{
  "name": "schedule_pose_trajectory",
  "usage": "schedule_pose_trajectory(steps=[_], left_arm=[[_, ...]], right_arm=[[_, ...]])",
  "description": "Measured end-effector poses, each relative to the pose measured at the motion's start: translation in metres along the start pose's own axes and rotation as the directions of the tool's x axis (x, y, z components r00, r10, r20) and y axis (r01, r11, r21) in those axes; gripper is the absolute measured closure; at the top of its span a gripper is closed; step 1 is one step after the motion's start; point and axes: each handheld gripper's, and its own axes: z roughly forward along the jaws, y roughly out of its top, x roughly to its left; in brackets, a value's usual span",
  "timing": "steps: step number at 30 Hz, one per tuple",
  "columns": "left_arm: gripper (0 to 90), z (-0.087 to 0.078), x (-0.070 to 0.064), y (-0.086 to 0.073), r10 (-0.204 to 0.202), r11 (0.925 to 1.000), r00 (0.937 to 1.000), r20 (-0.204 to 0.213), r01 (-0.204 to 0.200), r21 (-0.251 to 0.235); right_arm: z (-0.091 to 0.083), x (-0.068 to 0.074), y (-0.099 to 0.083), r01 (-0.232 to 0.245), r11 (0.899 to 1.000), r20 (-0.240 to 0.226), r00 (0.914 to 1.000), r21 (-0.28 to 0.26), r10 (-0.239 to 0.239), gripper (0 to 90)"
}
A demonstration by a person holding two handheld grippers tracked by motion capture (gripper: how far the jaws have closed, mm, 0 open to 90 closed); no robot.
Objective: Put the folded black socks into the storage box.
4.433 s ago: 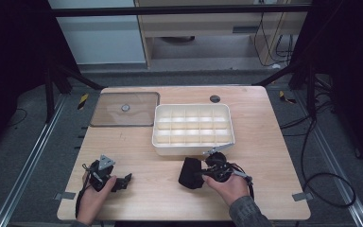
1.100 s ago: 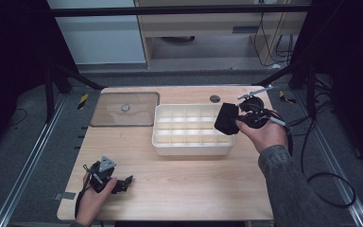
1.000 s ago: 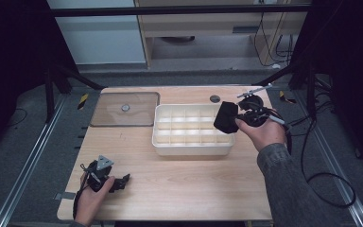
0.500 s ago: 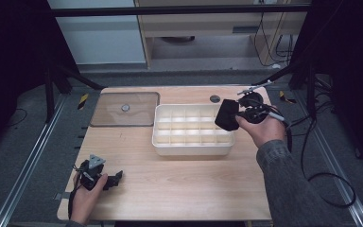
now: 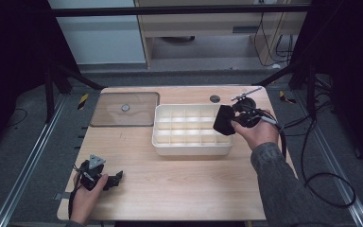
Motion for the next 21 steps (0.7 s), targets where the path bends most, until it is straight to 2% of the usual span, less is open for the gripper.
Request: schedule_pose_trajectory(steps=[10,21], left_arm=[[2.1,0.0,0.0,0.0,0.003,1.0,1.0,0.002,-0.003,0.0],[1.9,0.0,0.0,0.0,0.006,1.0,1.0,0.006,-0.006,0.002]], right_arm=[[0.015,0.005,-0.004,0.005,1.0,-0.005,1.0,0.018,-0.005,75.2],[0.021,0.009,-0.006,0.015,1.0,-0.002,0.9999,0.024,-0.015,74.9]])
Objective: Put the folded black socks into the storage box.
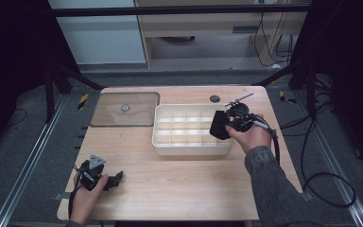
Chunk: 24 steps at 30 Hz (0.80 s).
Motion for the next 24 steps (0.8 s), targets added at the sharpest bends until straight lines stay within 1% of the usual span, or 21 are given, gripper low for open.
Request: schedule_pose_trajectory(steps=[10,12,16,23,24], left_arm=[[1.9,0.0,-0.001,0.0,-0.001,1.0,1.0,0.001,0.001,0.0],[1.8,0.0,-0.001,0.0,-0.002,1.0,1.0,0.001,0.002,0.0],[1.8,0.0,-0.001,0.0,-0.001,1.0,1.0,0.0,0.001,0.0],[1.7,0.0,-0.001,0.0,-0.001,1.0,1.0,0.001,0.001,0.0],[1.7,0.0,-0.001,0.0,-0.001,1.0,1.0,0.001,0.001,0.0]], right_arm=[[0.006,-0.002,-0.004,0.01,0.999,0.026,0.9996,0.034,-0.011,74.8],[0.008,-0.003,-0.006,0.005,0.999,0.032,0.9995,0.044,-0.007,74.7],[0.012,-0.006,-0.008,0.007,0.999,0.036,0.9993,0.054,-0.009,74.7],[0.016,-0.007,-0.01,0.002,0.997,0.044,0.999,0.075,-0.005,74.7],[0.018,-0.007,-0.01,0.014,0.996,0.05,0.9986,0.083,-0.018,74.7]])
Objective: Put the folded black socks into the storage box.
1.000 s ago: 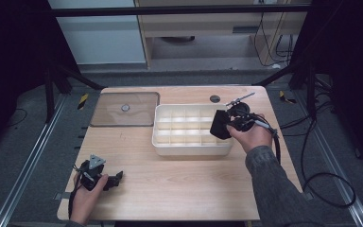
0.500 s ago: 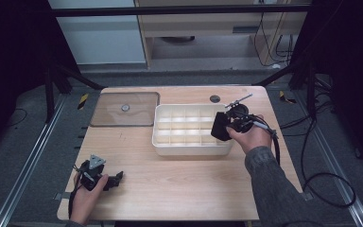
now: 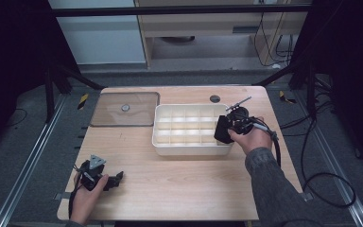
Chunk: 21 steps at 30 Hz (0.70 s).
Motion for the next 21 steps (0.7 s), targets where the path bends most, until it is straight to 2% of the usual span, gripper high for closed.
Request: schedule_pose_trajectory(steps=[12,21], left_arm=[[1.5,0.0,0.0,0.0,0.006,1.0,1.0,0.002,-0.006,0.002],[1.3,0.0,0.0,0.0,0.008,1.0,1.0,0.004,-0.008,0.0]], right_arm=[[0.006,0.003,0.002,0.011,0.999,0.018,0.9998,0.036,-0.011,74.7],[0.012,0.011,0.004,0.057,0.996,0.057,0.9965,0.066,-0.061,74.8]])
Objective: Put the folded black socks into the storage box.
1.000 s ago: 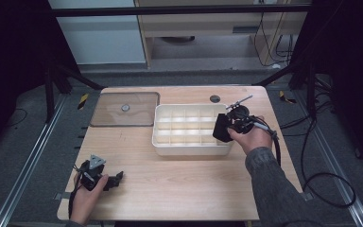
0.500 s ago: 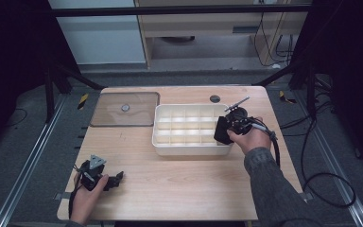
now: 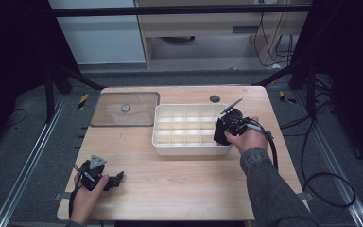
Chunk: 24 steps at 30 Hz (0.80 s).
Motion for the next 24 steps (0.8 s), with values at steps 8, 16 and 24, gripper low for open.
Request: schedule_pose_trajectory(steps=[8,16,24], left_arm=[[0.7,0.001,-0.001,0.0,-0.001,1.0,1.0,0.002,0.001,0.001],[0.4,0.001,-0.001,0.001,0.005,1.0,1.0,0.004,-0.005,0.006],[0.4,0.001,-0.001,0.001,0.004,1.0,1.0,0.006,-0.004,0.005]], right_arm=[[0.007,0.007,-0.001,0.023,1.0,0.015,0.9996,0.017,-0.024,75.1],[0.018,0.013,-0.006,0.027,0.999,0.028,0.9992,0.034,-0.028,75.2],[0.018,0.013,-0.006,0.026,0.999,0.031,0.9992,0.027,-0.027,72.4]])
